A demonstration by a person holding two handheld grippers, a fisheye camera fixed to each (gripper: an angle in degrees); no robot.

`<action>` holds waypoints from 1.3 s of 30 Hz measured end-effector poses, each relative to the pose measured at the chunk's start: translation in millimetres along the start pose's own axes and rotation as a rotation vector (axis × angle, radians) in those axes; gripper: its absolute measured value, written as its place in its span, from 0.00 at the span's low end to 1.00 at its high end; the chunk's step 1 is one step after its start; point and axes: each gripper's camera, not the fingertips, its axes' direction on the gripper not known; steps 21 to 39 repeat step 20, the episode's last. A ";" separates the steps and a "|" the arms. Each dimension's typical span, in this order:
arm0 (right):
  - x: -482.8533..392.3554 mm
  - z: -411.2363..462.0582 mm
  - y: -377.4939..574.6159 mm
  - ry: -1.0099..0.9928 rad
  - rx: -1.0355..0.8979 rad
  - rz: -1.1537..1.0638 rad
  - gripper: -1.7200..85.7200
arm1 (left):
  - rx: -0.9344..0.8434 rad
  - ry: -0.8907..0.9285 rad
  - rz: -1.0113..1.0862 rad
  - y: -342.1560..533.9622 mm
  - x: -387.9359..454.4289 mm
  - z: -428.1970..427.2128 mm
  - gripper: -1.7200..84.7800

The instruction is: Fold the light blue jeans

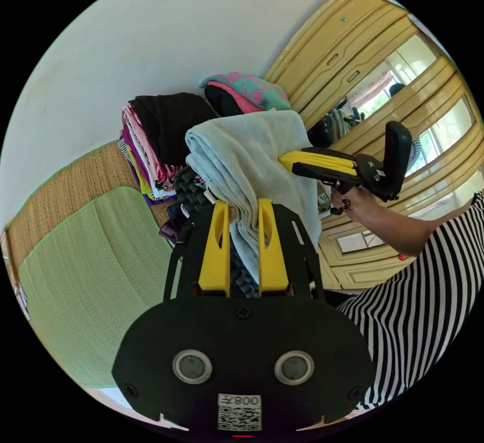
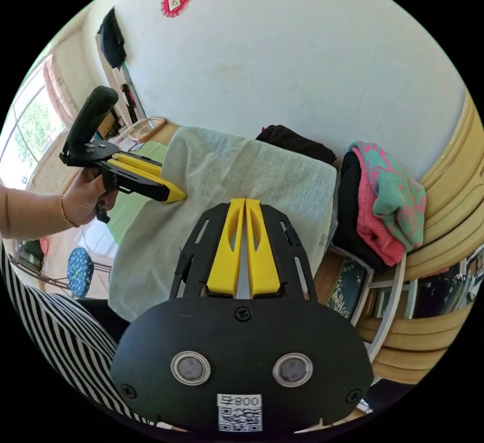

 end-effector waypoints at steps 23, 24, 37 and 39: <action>258.1 -156.9 9.9 -0.410 0.192 0.392 0.02 | 0.315 0.647 -0.487 66.7 -274.9 -227.9 0.13; 258.1 -156.9 9.9 -0.410 0.192 0.392 0.02 | 0.315 0.647 -0.487 66.7 -274.9 -227.9 0.13; 258.1 -156.9 9.9 -0.410 0.192 0.392 0.02 | 0.315 0.647 -0.487 66.7 -274.9 -227.9 0.13; 258.1 -156.9 9.9 -0.410 0.192 0.392 0.02 | 0.315 0.647 -0.487 66.7 -274.9 -227.9 0.13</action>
